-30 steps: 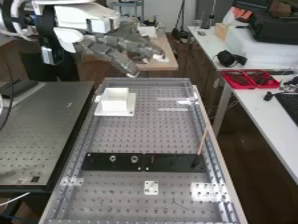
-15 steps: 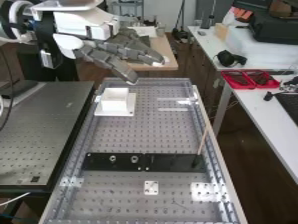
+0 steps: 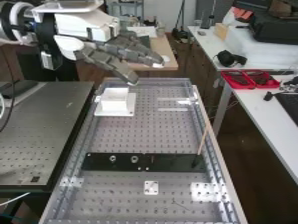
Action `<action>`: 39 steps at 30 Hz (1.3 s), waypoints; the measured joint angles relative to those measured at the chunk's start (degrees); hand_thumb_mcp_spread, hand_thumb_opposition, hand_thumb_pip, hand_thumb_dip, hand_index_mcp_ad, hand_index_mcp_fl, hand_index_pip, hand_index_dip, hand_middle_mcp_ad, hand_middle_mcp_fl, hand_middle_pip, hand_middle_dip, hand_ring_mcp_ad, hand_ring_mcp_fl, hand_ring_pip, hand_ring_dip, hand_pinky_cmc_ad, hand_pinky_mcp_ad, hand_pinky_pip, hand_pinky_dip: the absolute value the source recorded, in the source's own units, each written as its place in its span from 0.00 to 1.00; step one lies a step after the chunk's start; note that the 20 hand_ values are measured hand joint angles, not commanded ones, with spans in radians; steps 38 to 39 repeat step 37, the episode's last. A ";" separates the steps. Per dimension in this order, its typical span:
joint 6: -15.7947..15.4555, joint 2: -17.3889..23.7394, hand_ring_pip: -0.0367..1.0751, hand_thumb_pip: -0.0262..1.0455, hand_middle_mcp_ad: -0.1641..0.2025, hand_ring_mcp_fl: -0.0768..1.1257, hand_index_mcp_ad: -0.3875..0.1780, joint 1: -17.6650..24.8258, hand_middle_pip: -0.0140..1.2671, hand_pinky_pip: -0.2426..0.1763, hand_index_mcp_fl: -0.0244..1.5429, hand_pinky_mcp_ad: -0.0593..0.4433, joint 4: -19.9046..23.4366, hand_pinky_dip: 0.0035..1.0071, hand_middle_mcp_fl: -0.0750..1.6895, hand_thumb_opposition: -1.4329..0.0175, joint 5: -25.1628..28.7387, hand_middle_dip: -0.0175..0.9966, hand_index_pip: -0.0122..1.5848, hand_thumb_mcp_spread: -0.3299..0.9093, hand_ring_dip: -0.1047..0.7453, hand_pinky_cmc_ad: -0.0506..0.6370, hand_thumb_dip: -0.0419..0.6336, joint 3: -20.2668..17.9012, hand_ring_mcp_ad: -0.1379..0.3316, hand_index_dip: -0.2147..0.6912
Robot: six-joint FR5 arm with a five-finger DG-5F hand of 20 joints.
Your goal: Grab the smaller nut and place it in the white container
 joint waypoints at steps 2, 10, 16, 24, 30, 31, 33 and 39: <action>-0.02 0.01 0.12 0.60 0.62 0.07 0.39 0.08 0.11 0.40 0.03 0.67 0.01 0.50 0.12 0.45 0.09 0.22 0.64 0.53 0.23 0.57 0.39 -0.10 0.53 0.30; -0.12 0.31 0.12 0.60 0.62 0.07 0.38 0.33 0.11 0.40 0.03 0.67 0.44 0.50 0.13 0.45 0.39 0.22 0.64 0.53 0.23 0.57 0.39 -0.40 0.53 0.30; -0.35 0.79 0.12 0.60 0.62 0.07 0.39 0.51 0.11 0.40 0.03 0.67 0.67 0.50 0.12 0.45 0.84 0.22 0.64 0.53 0.23 0.57 0.39 -0.83 0.54 0.30; -0.37 1.17 0.12 0.60 0.62 0.07 0.38 0.59 0.11 0.40 0.03 0.67 0.75 0.50 0.12 0.45 1.64 0.22 0.64 0.53 0.23 0.57 0.39 -1.37 0.54 0.30; -0.27 2.35 0.12 0.60 0.63 0.07 0.39 0.76 0.11 0.40 0.03 0.67 0.02 0.50 0.13 0.45 1.67 0.22 0.62 0.53 0.23 0.57 0.39 -1.79 0.54 0.30; -0.21 2.80 0.12 0.60 0.63 0.07 0.39 0.89 0.11 0.40 0.03 0.67 -0.13 0.50 0.13 0.45 1.61 0.22 0.60 0.53 0.23 0.57 0.39 -1.84 0.54 0.30; -0.13 3.22 0.12 0.59 0.62 0.07 0.40 1.05 0.11 0.40 0.03 0.67 -0.28 0.50 0.12 0.45 1.55 0.22 0.56 0.54 0.23 0.57 0.39 -1.86 0.54 0.30; 0.43 3.70 0.12 0.59 0.63 0.07 0.42 1.43 0.11 0.40 0.04 0.67 -1.53 0.50 0.13 0.45 1.06 0.22 0.47 0.53 0.23 0.57 0.39 -1.30 0.54 0.29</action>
